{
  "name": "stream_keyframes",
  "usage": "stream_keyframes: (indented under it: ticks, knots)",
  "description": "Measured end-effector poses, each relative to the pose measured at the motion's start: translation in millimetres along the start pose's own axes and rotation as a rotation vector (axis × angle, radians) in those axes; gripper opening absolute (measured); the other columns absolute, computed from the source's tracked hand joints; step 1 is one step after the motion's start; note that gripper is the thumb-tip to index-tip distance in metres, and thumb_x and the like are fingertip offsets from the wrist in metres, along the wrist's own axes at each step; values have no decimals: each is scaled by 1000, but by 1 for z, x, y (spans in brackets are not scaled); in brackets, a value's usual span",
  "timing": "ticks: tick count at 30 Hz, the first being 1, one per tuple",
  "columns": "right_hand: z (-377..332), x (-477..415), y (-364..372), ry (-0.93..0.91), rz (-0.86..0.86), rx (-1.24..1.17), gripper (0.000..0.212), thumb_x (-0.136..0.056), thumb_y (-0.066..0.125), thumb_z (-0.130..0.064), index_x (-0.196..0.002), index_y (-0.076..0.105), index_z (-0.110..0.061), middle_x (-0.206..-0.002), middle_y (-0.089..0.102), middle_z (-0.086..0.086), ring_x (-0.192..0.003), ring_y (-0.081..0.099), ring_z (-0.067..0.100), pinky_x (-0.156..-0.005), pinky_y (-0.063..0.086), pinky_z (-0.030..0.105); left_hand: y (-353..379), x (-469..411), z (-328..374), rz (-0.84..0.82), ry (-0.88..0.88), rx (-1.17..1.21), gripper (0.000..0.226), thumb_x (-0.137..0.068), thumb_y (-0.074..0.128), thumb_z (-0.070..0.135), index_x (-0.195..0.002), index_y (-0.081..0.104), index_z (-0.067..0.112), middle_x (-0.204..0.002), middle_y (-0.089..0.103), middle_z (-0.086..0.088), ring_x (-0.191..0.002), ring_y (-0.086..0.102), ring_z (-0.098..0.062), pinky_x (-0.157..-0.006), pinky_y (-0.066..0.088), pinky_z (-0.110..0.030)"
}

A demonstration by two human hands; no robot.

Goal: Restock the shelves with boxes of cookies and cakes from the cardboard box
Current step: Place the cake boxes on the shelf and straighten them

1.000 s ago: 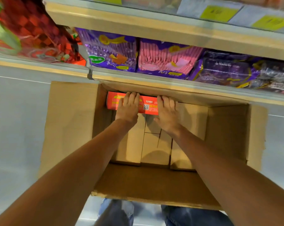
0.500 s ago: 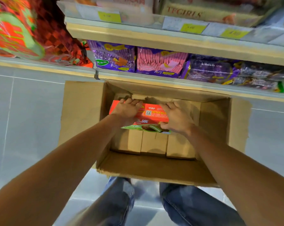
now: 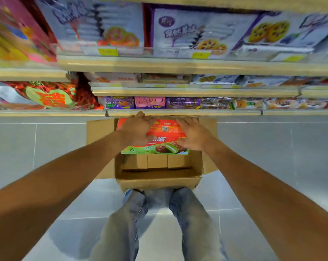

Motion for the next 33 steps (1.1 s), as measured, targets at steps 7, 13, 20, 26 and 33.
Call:
stream_keyframes:
  ticks: [7, 13, 20, 26, 33]
  knots:
    - [-28, 93, -148, 1, 124, 115, 89, -82, 61, -56, -151, 16, -22, -155, 21, 7, -143, 17, 30, -115, 22, 51, -144, 75, 58, 184, -16, 116, 62, -91, 50, 51, -141, 37, 18, -136, 52, -6, -127, 38, -29, -98, 44, -41]
    - [-52, 169, -264, -10, 256, 222, 82, -83, 56, -63, -148, 26, -22, -144, 36, 12, -132, 34, 32, -101, 41, 48, -267, 134, 91, 299, 54, 111, 53, -93, 47, 50, -136, 44, 20, -123, 57, -8, -120, 46, -28, -95, 45, -40]
    - [-80, 253, -386, 17, 436, 300, 78, -85, 47, -67, -146, 30, -23, -140, 47, 12, -124, 47, 32, -100, 43, 47, -403, 193, 122, 453, 88, -88, 47, -95, 39, 51, -132, 47, 22, -126, 59, -8, -117, 50, -29, -93, 46, -43]
    - [-107, 331, -489, -48, 732, 411, 67, -84, 50, -66, -139, 41, -30, -125, 60, 7, -115, 56, 31, -87, 44, 39, -512, 248, 150, 611, 117, -121, 48, -95, 36, 54, -136, 43, 30, -132, 56, -5, -119, 51, -26, -96, 45, -39]
    - [-125, 398, -573, -86, 978, 436, 62, -84, 49, -66, -130, 50, -25, -124, 62, 3, -112, 58, 26, -85, 47, 38, -605, 301, 181, 731, 204, -82, 56, -88, 52, 55, -138, 39, 32, -130, 57, 1, -111, 57, -20, -93, 47, -35]
Point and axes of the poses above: each hand's wrist, its own x-axis away from the middle knuckle, its own y-axis out of the palm, z = x × y, the point moved 4 cm from there along -x, towards the middle knuckle
